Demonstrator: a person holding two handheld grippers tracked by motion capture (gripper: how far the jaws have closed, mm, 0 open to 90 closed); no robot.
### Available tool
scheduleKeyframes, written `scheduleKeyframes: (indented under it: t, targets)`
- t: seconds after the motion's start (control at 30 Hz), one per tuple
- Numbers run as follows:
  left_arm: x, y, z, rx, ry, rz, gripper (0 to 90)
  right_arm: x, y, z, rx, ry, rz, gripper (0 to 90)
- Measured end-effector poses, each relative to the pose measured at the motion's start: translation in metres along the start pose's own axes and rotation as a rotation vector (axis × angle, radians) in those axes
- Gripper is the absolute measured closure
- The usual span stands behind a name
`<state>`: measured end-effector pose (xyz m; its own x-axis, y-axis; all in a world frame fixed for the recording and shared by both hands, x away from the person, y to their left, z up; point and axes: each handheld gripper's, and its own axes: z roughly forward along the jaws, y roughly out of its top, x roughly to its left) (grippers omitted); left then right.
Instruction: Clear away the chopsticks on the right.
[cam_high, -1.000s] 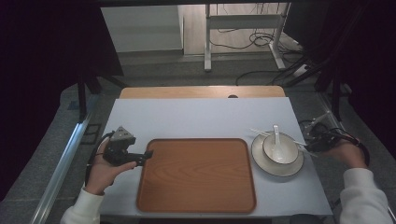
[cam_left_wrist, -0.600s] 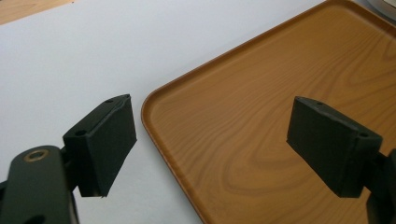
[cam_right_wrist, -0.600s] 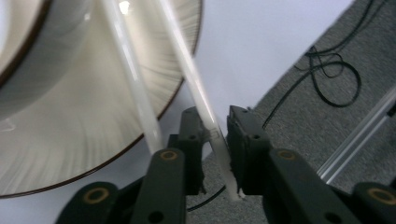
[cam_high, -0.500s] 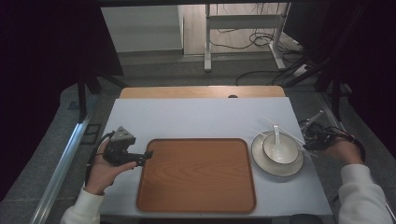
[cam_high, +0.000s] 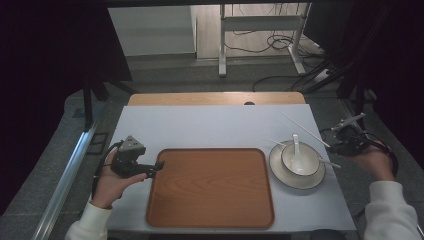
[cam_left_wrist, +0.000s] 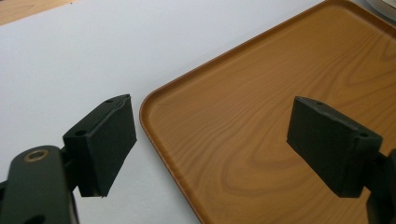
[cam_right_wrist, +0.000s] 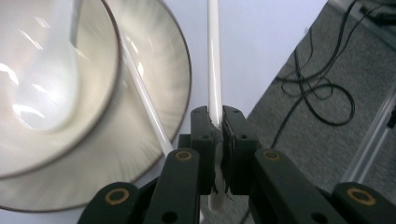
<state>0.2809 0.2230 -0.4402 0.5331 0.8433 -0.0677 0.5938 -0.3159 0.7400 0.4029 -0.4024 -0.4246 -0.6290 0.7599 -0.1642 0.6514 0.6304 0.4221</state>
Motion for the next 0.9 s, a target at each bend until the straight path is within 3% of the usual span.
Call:
scheduleKeyframes:
  t: [0.07,0.1,0.23,0.27,0.37,0.47,0.73,0.9]
  targets:
    - [0.0,0.0,0.0,0.0,0.0,0.0,15.3,0.001,0.001,-0.003,-0.013,0.0,0.011,84.7]
    - [0.0,0.0,0.0,0.002,0.001,0.003,15.3,0.003,0.003,-0.01,-0.055,0.004,0.028,84.7]
    - [0.0,0.0,0.0,0.001,0.0,0.001,15.3,0.009,0.005,-0.019,-0.114,0.022,0.055,84.7]
    - [0.0,0.0,0.0,0.001,-0.001,0.002,15.3,0.013,0.007,-0.023,-0.147,0.04,0.07,84.7]
    - [0.0,0.0,0.0,0.002,0.0,0.0,15.3,0.02,0.009,-0.026,-0.176,0.062,0.084,84.7]
    - [0.0,0.0,0.0,0.0,-0.002,0.0,15.3,0.038,0.016,-0.034,-0.24,0.116,0.097,84.7]
    - [0.0,0.0,-0.001,-0.005,0.0,-0.007,15.3,0.056,0.017,-0.032,-0.297,0.173,0.16,84.6]
    - [0.0,0.0,0.0,-0.001,-0.001,-0.009,15.3,0.074,0.019,-0.03,-0.334,0.205,0.226,84.6]
